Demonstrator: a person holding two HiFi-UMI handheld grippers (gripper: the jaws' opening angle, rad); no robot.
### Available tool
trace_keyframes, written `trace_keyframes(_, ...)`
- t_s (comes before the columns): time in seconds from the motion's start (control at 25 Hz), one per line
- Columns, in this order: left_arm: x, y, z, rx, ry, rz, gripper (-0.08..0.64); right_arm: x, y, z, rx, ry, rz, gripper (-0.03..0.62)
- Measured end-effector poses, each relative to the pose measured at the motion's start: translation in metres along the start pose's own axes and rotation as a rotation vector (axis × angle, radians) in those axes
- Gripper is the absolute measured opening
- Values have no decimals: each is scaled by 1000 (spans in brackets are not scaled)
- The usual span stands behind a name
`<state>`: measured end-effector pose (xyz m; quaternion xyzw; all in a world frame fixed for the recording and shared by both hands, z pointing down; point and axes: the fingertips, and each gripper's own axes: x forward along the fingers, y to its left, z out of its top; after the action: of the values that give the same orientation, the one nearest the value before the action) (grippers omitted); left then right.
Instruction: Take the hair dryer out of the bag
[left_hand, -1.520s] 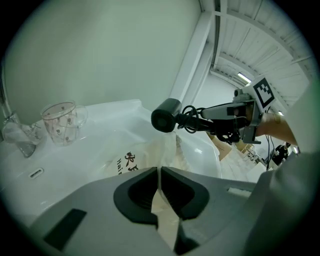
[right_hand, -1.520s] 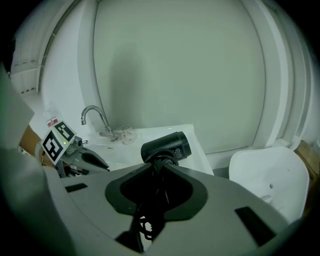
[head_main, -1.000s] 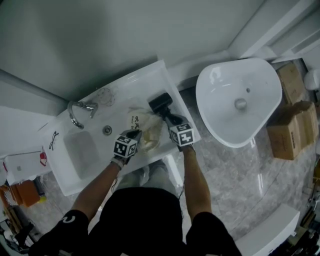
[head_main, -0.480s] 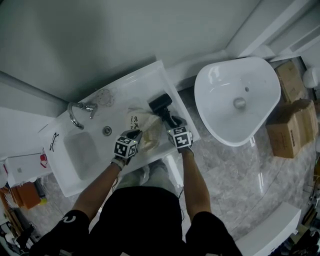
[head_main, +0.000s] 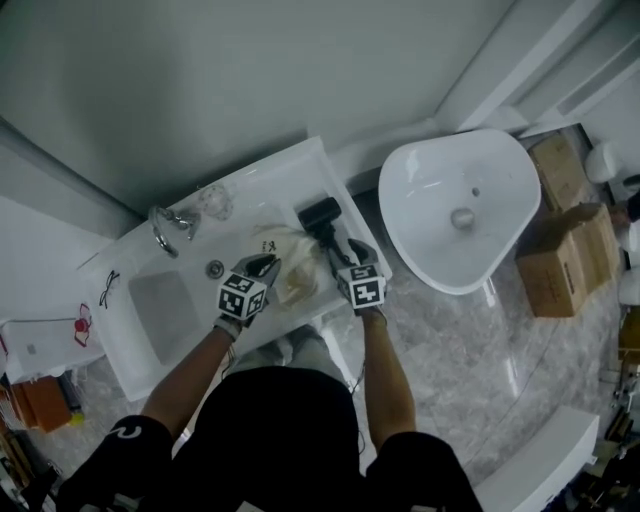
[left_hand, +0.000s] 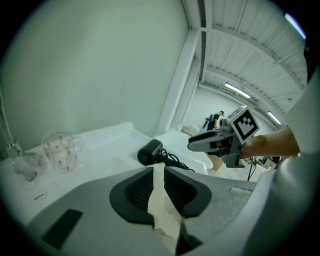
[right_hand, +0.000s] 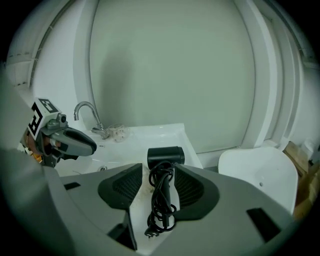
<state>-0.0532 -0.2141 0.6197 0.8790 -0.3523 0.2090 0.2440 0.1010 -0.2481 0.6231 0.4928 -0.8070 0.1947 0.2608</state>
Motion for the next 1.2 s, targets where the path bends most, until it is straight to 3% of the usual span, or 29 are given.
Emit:
trace_keyframes(0.28,-69,3,60,91,-201,23,58,-40,45,63,-31,-143,-27,178)
trace_keyframes(0.52,-143,30,85,111,-328,111,44,-59,106,103,-52,-238,-6,128)
trace_keyframes(0.72,-198,62,80,71,-379,199,15,-59,158,116,-60,-271,37,47)
trace_keyframes(0.92,-236,78,59,44,-395,209,0,-52,208,119,-84,-277,99,-2)
trace_keyframes(1.2,-276,95,32,24,-414,252,-2,-37,262,118,-121,-273,182,-5)
